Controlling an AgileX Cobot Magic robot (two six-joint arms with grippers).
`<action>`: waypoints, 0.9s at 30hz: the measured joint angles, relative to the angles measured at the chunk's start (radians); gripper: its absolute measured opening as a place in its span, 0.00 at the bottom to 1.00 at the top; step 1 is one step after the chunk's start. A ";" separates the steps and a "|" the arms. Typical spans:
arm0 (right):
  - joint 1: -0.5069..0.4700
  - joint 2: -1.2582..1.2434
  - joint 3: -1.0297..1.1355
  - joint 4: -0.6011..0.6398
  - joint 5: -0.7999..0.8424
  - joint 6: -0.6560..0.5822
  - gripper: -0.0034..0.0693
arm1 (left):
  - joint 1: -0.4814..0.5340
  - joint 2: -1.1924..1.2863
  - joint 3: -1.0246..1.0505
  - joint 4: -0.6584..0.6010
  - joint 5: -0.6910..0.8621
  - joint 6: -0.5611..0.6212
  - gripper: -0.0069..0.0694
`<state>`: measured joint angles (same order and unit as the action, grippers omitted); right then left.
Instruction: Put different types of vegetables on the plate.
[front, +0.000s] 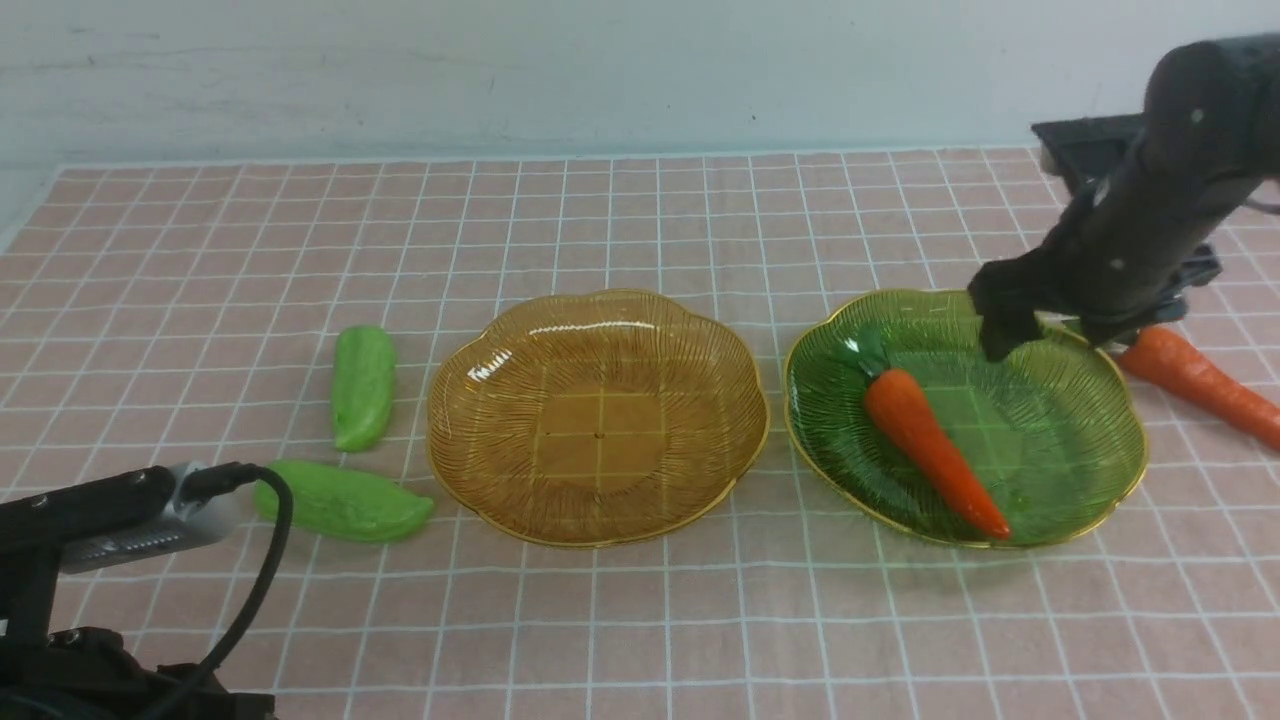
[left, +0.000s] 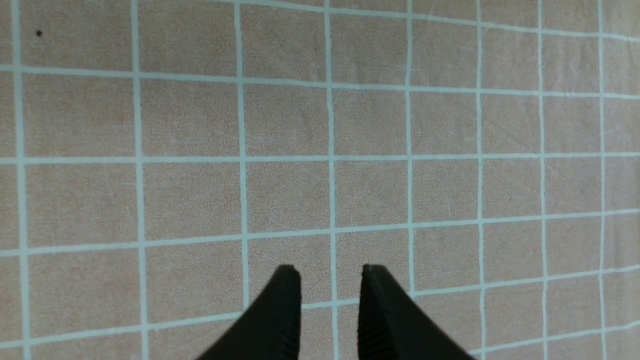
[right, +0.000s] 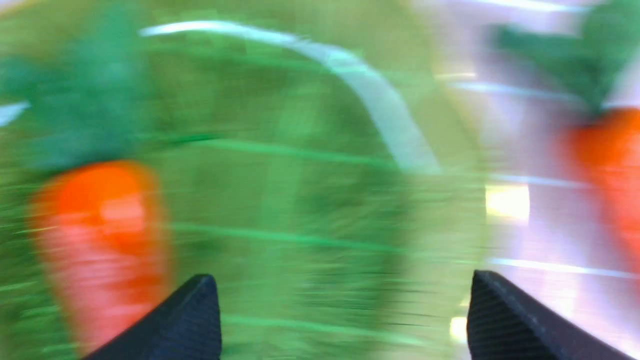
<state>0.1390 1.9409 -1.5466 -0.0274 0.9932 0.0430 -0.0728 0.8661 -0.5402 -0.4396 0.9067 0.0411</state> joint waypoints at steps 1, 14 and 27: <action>-0.027 0.000 -0.008 -0.034 0.008 0.001 0.88 | 0.000 0.000 0.000 0.000 0.000 0.000 0.30; -0.257 0.144 -0.015 -0.196 -0.036 -0.017 0.80 | 0.000 0.000 0.000 0.000 0.000 0.000 0.30; -0.257 0.224 -0.021 -0.188 -0.100 -0.154 0.57 | 0.000 0.000 0.000 0.000 0.000 0.000 0.30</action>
<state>-0.1179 2.1654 -1.5673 -0.2155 0.8931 -0.1111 -0.0728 0.8661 -0.5402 -0.4396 0.9067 0.0411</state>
